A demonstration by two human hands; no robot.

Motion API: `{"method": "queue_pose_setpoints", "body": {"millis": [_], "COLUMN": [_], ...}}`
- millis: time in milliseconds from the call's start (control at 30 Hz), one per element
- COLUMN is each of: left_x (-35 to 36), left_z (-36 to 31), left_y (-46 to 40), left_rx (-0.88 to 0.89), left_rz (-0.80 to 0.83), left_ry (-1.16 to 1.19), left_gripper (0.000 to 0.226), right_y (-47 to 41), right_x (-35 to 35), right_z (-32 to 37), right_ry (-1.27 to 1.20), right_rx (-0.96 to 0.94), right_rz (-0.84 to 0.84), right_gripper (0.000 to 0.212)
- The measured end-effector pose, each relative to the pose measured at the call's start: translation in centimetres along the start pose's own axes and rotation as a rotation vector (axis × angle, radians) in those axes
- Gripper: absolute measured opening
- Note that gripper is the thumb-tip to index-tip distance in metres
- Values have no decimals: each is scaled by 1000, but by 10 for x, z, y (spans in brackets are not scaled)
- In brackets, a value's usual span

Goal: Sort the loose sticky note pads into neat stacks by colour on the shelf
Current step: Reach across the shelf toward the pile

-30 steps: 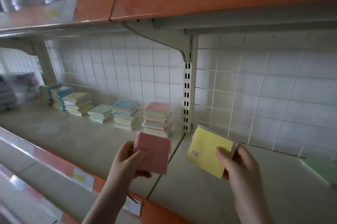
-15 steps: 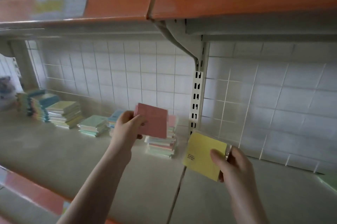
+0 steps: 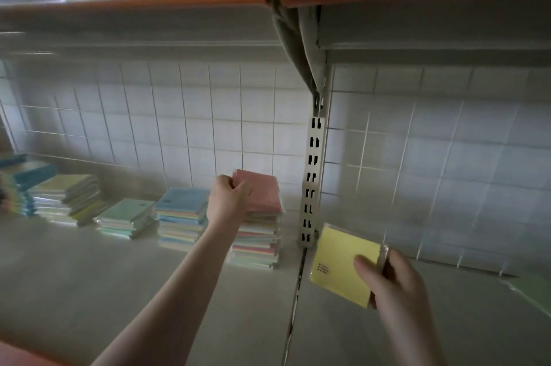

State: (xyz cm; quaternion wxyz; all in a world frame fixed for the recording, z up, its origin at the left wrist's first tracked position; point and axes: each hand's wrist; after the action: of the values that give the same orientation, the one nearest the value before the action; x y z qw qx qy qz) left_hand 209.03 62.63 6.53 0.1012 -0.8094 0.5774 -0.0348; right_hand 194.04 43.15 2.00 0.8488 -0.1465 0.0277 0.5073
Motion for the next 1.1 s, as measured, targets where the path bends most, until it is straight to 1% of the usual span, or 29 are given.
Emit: {"method": "queue_pose_setpoints", "body": {"millis": [100, 167, 267, 333, 400, 433, 500, 600, 700, 867, 933, 1033, 1100], "left_x": [3, 3, 4, 2, 1, 1, 0, -3, -10, -41, -59, -85, -102], "left_z": [12, 16, 20, 21, 19, 19, 17, 17, 13, 15, 23, 34, 40], "left_y": [-4, -7, -8, -7, -6, -6, -6, -4, 7, 40, 53, 75, 87], "left_rx": [4, 9, 10, 15, 34, 49, 70, 113, 244, 436, 437, 343, 315], "left_rz": [-72, -86, -64, -72, -83, -84, -81, -81, -120, -239, -274, -315, -350], "left_ry": [-205, -271, -276, -253, -245, -251, -270, -318, -361, -532, -598, -668, -689], "left_gripper": [17, 19, 23, 32, 43, 44, 40, 37, 34, 23, 21, 20, 20], "right_y": [-1, -2, -2, -3, -4, -4, -5, -4, -2, 4, 6, 11, 15], "right_x": [3, 4, 6, 6, 7, 7, 8, 9, 11, 17, 21, 25, 26], "right_z": [-2, -3, -3, -3, -5, -6, -7, -9, -8, -2, -3, -3, -1], "right_ry": [56, 93, 124, 129, 138, 143, 144, 125, 98, 61, 51, 8, -16], "right_rx": [-37, -70, -112, -124, -129, -132, -141, -140, -127, -160, -178, -160, -142], "right_rz": [-19, -35, -58, -72, -71, -69, -60, -27, -16, 23, 47, 107, 157], "right_gripper": [19, 24, 32, 36, 34, 34, 33, 27, 23, 32, 27, 20, 12]}}
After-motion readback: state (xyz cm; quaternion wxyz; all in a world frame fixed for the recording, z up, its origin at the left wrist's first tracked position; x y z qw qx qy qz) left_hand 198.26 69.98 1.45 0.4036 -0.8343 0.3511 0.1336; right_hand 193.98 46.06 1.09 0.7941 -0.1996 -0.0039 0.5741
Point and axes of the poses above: each hand's wrist, its own y-axis away from the middle knuckle, its own x-axis out of the palm, z = x × y, and after that the axes turned 10 degrees about y, right-handed
